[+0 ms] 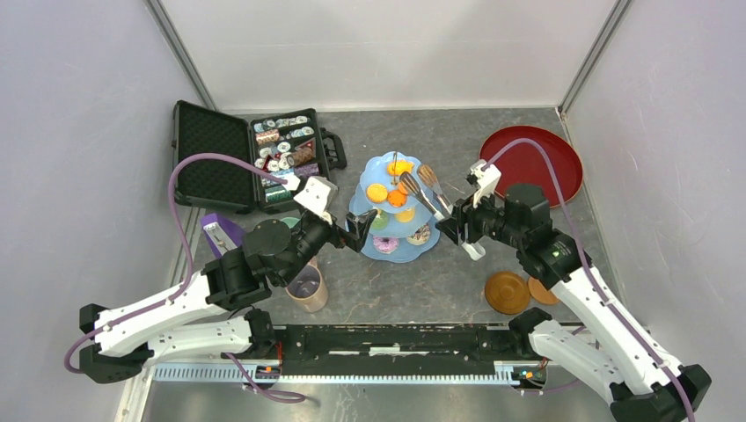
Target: Serve the afternoon tea
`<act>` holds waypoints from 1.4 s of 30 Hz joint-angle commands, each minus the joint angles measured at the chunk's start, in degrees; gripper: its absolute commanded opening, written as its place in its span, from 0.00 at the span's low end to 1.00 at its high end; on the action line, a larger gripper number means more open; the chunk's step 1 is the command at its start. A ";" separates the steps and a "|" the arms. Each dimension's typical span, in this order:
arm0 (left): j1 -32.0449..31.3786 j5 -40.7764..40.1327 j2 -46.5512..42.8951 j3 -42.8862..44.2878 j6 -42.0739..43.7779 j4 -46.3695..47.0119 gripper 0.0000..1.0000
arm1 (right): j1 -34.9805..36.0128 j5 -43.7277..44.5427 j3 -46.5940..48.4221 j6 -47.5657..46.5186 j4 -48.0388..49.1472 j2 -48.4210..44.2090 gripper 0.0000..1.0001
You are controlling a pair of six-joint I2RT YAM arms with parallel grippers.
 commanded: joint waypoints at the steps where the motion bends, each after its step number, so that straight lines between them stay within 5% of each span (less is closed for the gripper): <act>1: 0.18 -0.40 -0.21 1.44 -1.69 1.20 1.00 | 0.32 1.68 3.37 0.19 2.61 -2.10 0.54; 12: 0.20 0.09 -0.45 1.61 -2.03 1.00 1.00 | 0.32 10.36 4.64 -0.21 1.63 -7.85 0.51; 21: 0.22 0.48 -0.96 1.61 -2.30 1.07 1.00 | 0.32 44.09 3.46 4.57 -3.37 -10.72 0.47; 27: 0.22 0.72 -1.09 1.70 -2.48 0.82 1.00 | -0.93 55.95 -0.65 6.15 0.94 -2.65 0.47; 34: 0.25 0.83 -1.36 1.88 -2.40 0.65 1.00 | -20.53 37.79 1.52 9.43 10.75 17.08 0.46; 42: 0.18 0.74 -1.10 1.69 -2.35 0.83 1.00 | -31.52 27.45 9.52 11.63 16.23 38.33 0.47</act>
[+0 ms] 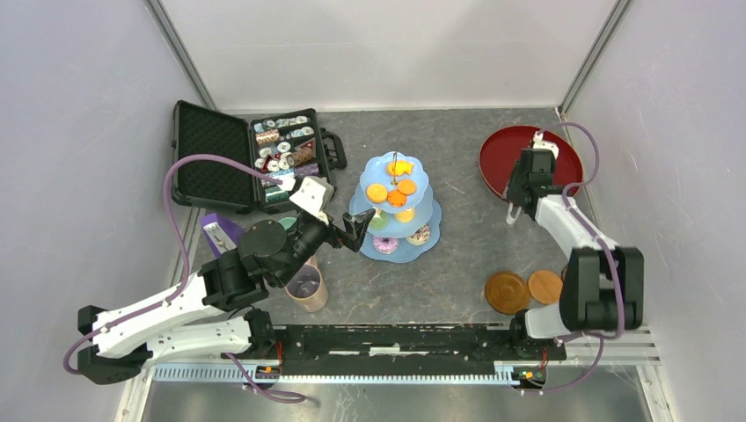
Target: Serve the afternoon tea
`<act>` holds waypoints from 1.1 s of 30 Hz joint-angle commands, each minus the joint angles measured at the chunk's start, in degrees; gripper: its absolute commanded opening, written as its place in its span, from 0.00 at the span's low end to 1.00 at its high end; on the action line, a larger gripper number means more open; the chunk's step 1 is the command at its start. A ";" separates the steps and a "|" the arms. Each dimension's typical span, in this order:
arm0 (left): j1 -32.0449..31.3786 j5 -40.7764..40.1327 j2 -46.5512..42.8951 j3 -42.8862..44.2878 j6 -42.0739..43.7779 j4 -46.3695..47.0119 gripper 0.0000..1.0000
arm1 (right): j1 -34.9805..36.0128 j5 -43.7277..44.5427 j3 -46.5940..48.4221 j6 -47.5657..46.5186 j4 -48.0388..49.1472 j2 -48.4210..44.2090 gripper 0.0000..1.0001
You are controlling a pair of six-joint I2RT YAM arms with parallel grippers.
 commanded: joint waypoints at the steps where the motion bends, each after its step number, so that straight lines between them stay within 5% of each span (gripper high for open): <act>1: 0.16 0.60 0.01 1.68 -2.29 0.77 1.00 | -4.50 -8.46 7.69 2.05 7.57 7.85 0.48; 10: 0.16 -0.29 0.92 1.50 -1.56 1.03 1.00 | -7.43 -8.48 16.14 -1.43 5.75 21.66 0.57; 19: 0.19 -0.03 1.65 1.59 -1.72 0.85 1.00 | -7.37 -10.88 14.38 -1.85 5.53 21.38 0.76; 25: 0.16 -0.03 1.78 1.97 -1.43 0.78 1.00 | -7.24 -10.53 12.34 -5.90 1.30 11.56 0.97; 33: 0.25 0.47 2.61 4.83 -2.74 -1.06 1.00 | -4.10 -17.43 -6.23 -5.85 -3.06 -14.23 0.98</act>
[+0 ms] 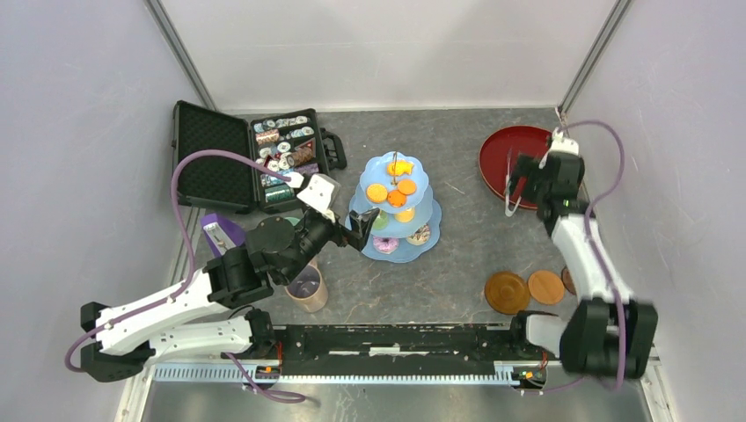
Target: Serve the afternoon tea
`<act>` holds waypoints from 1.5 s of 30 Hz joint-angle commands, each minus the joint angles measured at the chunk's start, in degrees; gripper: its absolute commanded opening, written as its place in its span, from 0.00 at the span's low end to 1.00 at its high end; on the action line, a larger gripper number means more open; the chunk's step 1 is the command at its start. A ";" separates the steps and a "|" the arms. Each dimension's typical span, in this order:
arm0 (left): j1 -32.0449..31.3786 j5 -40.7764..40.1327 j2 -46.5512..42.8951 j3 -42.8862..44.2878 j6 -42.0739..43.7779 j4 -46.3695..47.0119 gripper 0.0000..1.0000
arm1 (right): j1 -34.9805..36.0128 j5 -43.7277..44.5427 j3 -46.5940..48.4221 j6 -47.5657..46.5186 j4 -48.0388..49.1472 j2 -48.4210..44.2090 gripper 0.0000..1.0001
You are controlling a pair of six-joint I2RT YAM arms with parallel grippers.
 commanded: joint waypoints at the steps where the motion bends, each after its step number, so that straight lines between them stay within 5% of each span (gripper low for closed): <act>1: 0.25 0.28 0.60 4.79 -2.73 -1.28 1.00 | 4.21 -8.77 -12.11 -0.19 -3.62 -13.29 0.98; 5: 0.19 -0.89 -0.20 6.18 -3.41 -2.31 1.00 | 16.59 -11.57 -20.44 3.56 -5.83 -21.47 0.98; 13: 0.20 1.39 -0.20 12.76 -7.54 -6.54 1.00 | 34.69 -1.99 -26.68 15.36 -17.08 -34.98 0.98; 21: 0.25 -1.48 0.27 12.89 -1.92 -0.94 1.00 | 35.55 8.33 -25.51 22.53 -32.99 -43.48 0.98; 28: 0.26 -4.12 -1.92 6.17 -0.18 2.81 1.00 | 35.51 12.20 -28.28 31.13 -35.39 -47.42 0.98; 35: 0.21 -5.62 -3.32 2.03 1.60 5.62 1.00 | 35.55 5.18 -32.39 30.91 -25.76 -42.85 0.98; 45: 0.00 -6.75 -5.18 -0.52 2.28 7.53 1.00 | 35.53 7.79 -34.55 26.94 -7.21 -30.45 0.98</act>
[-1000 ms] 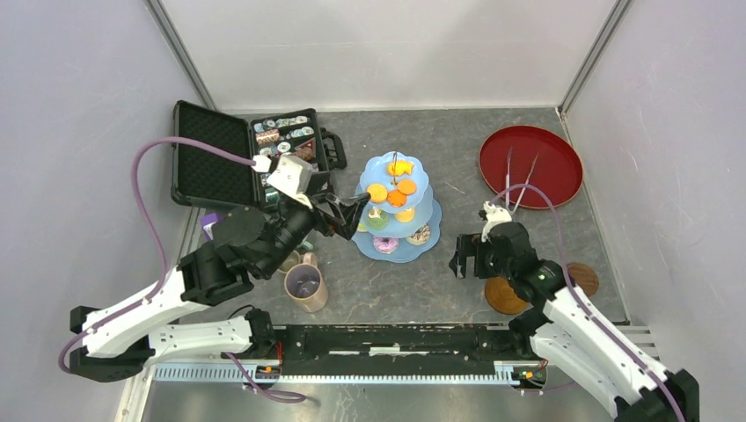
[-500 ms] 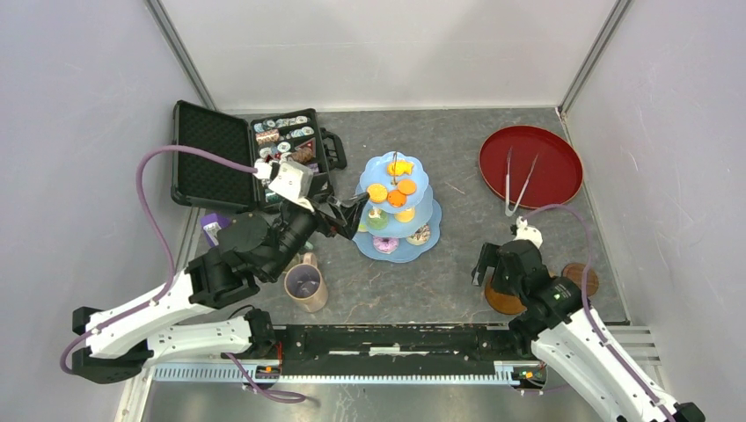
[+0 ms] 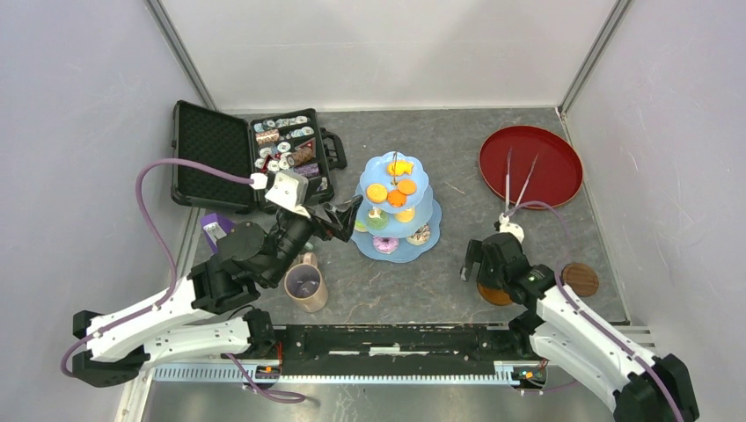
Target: Serve the afternoon tea
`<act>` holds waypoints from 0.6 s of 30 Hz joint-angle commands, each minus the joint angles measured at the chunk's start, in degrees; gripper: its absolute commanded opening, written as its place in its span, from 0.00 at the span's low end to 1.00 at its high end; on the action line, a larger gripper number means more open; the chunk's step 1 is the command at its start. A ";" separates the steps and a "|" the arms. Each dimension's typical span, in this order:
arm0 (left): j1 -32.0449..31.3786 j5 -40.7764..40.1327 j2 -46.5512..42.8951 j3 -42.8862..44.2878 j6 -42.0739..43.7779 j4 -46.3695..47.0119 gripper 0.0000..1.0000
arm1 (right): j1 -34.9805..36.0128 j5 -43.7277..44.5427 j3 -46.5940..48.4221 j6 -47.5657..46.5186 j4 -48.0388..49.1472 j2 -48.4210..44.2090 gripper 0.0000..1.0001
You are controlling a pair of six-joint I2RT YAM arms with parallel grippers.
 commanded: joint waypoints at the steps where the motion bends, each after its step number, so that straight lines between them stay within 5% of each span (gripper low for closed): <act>1: -0.15 -1.92 -0.76 -0.63 2.59 3.70 1.00 | 0.28 0.67 -2.17 -1.84 16.48 4.35 0.98; 8: -0.58 -2.55 -0.57 -1.04 2.59 5.36 1.00 | 0.28 -2.31 -5.33 -3.33 37.08 11.54 0.98; 18: -0.98 -3.15 -0.57 -1.31 4.70 5.68 1.00 | 0.28 0.87 -0.28 -7.76 46.18 25.79 0.98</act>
